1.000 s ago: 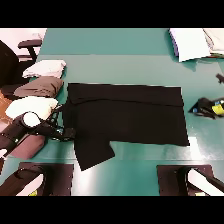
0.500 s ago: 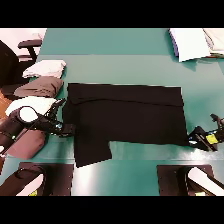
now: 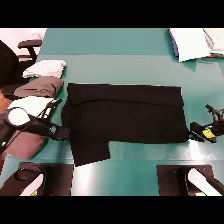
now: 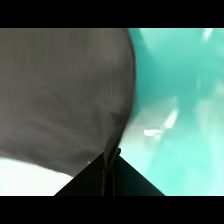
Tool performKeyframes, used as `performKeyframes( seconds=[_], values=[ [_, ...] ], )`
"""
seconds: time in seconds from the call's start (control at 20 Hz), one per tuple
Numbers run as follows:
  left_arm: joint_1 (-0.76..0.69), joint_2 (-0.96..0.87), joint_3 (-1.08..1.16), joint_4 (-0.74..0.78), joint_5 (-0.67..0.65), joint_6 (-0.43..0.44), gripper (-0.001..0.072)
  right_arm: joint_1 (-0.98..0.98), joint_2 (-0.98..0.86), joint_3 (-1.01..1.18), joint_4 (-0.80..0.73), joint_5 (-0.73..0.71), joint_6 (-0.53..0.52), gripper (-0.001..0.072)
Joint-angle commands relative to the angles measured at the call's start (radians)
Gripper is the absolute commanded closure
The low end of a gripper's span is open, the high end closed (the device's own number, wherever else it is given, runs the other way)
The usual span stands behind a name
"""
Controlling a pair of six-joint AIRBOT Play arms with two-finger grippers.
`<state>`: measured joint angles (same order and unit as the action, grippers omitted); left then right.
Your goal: Fold the shirts.
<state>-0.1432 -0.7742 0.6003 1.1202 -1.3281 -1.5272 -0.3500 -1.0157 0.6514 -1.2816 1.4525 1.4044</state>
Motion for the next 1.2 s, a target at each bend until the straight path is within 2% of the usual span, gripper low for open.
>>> performKeyframes(
  seconds=[0.0, 0.1, 0.3, 0.55, 0.75, 0.9, 1.05, 1.1, 1.15],
  values=[
    [0.0, 0.13, 0.008, 0.035, -0.185, -0.064, 0.0686, 0.031, 0.152, 0.021, -0.137, 0.164, 0.001, 0.0695],
    [0.0, 0.14, 0.038, 0.032, -0.194, -0.067, 0.0686, 0.031, 0.218, 0.025, -0.131, 0.167, 0.013, 0.0696],
    [0.0, 0.062, 0.141, 0.072, -0.018, -0.039, 0.0686, 0.031, 0.206, 0.097, -0.073, 0.104, 0.029, 0.0697],
    [0.0, -0.259, 0.327, 0.148, 0.201, 0.031, 0.0684, 0.114, -0.055, 0.331, 0.007, 0.0, 0.028, 0.0696],
    [0.022, -0.499, 0.471, 0.175, 0.293, 0.036, 0.0684, 0.222, -0.323, 0.559, 0.009, -0.043, 0.043, 0.0696],
    [0.053, -0.592, 0.525, 0.174, 0.39, 0.036, 0.0683, 0.245, -0.477, 0.7, 0.055, -0.044, 0.047, 0.0696],
    [0.056, -0.609, 0.528, 0.169, 0.45, 0.041, 0.068, 0.235, -0.577, 0.794, 0.133, -0.04, 0.046, 0.0681],
    [0.056, -0.608, 0.53, 0.155, 0.452, 0.043, 0.0469, 0.233, -0.602, 0.819, 0.162, -0.035, 0.045, 0.0494],
    [0.056, -0.608, 0.537, 0.154, 0.449, 0.042, 0.0224, 0.22, -0.619, 0.835, 0.188, -0.034, 0.045, 0.0271]
  ],
)
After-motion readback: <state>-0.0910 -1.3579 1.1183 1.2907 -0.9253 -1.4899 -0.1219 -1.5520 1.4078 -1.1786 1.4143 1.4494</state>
